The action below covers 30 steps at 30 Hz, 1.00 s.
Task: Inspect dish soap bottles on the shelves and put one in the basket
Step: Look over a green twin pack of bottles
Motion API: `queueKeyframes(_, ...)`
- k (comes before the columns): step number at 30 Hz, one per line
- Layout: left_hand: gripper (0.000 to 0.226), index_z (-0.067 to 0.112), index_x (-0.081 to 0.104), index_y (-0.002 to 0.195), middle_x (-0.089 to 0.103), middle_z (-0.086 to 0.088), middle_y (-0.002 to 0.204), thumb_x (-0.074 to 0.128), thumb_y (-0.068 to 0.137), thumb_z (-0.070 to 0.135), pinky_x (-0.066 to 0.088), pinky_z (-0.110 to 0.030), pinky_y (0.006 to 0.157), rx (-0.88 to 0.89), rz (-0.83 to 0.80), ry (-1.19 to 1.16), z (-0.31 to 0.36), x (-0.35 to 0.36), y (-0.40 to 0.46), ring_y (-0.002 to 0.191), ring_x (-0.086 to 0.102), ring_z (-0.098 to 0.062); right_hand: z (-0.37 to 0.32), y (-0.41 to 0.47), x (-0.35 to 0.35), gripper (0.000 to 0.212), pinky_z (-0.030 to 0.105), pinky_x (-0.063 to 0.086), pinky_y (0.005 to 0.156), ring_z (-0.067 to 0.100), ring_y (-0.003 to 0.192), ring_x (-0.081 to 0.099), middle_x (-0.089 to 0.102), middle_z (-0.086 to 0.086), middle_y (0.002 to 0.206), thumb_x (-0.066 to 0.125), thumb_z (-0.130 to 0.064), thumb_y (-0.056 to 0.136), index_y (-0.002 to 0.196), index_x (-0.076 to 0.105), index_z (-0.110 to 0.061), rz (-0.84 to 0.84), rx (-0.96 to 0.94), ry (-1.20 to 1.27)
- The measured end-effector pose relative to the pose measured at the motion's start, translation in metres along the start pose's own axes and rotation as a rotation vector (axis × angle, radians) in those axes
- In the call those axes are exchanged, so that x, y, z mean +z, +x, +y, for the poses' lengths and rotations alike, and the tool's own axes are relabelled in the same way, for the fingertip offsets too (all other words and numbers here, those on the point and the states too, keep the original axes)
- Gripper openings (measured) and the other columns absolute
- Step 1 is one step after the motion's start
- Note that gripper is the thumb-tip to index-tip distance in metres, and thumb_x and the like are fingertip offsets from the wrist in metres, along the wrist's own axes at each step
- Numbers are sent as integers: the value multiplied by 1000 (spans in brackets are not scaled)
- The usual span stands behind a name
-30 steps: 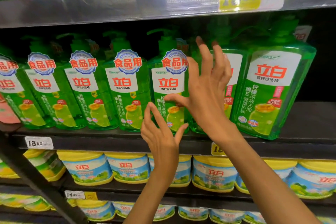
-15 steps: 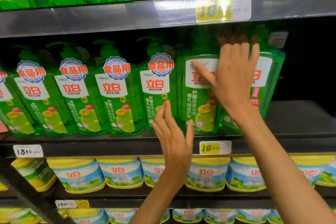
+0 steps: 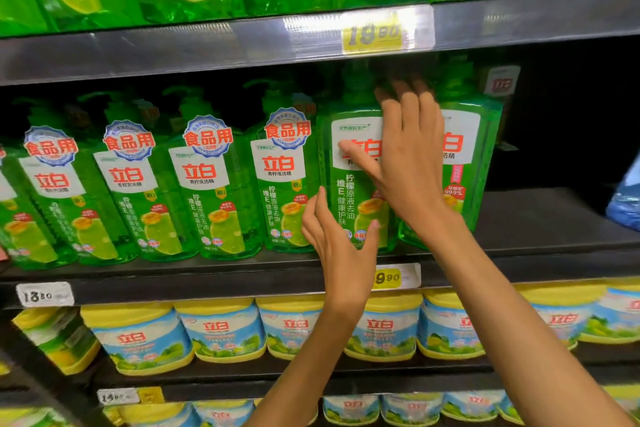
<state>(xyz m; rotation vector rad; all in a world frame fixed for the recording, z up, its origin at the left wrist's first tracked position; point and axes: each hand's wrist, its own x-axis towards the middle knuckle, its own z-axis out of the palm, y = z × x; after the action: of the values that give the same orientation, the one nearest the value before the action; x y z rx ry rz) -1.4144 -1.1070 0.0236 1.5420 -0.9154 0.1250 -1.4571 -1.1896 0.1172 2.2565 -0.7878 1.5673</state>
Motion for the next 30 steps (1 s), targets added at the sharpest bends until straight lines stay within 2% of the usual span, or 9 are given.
queueKeyframes(7,73,12,31,142,28,-4,140,73,82,11,27,-23,108,-7,77,-92,0,-1,-8,132,28,-18,8,-12,-7,63,26,21,115,26,138,30,37,22,146,71,-30,87,133,44,4,-76,91,525)
queueKeyframes(12,72,22,32,137,31,2,130,75,80,22,30,-7,95,-52,74,-156,-1,-1,-5,115,34,-7,21,-8,-15,57,7,20,108,12,133,29,35,20,144,71,-22,87,131,46,3,-98,119,622)
queueKeyframes(14,84,24,24,145,24,7,137,74,79,33,32,-18,102,-98,7,-144,0,0,-1,120,29,-4,27,-8,-21,55,4,20,106,7,130,28,36,18,144,71,-21,87,132,47,1,-118,101,634)
queueKeyframes(17,92,23,20,149,23,5,144,71,76,47,23,-28,105,-111,-12,0,2,6,-2,113,12,4,34,-15,-28,57,9,21,109,6,130,31,41,13,142,69,-27,88,135,48,-4,-122,74,608)
queueKeyframes(19,92,21,25,145,28,3,140,73,72,50,24,-33,106,-117,46,29,2,11,-5,110,13,3,45,-28,-30,58,21,24,111,14,132,35,42,7,140,68,-33,88,133,50,-2,57,78,469)
queueKeyframes(21,94,21,26,143,27,9,133,72,67,54,26,-33,107,-136,62,-30,6,15,-7,116,17,2,67,-44,-26,65,30,25,112,21,133,35,40,8,141,71,-38,86,133,47,-1,241,224,374)
queueKeyframes(23,98,25,23,144,20,18,131,65,63,60,27,-28,106,-180,43,-130,11,20,-8,120,20,6,88,-52,-20,89,36,29,114,19,133,36,36,10,143,75,-46,78,142,33,-2,141,479,527)
queueKeyframes(26,101,40,17,141,23,21,131,61,55,69,23,-22,101,-231,23,-157,10,20,-6,121,20,8,110,-54,-11,97,23,44,96,-10,104,54,49,-19,122,75,-59,59,139,35,-21,-208,728,899)
queueKeyframes(30,102,42,22,133,32,10,138,68,46,71,36,-34,104,-257,-52,-137,6,12,8,127,28,-1,131,-54,1,56,9,48,70,-11,89,63,66,-18,99,77,-65,57,101,53,-40,-224,692,954)
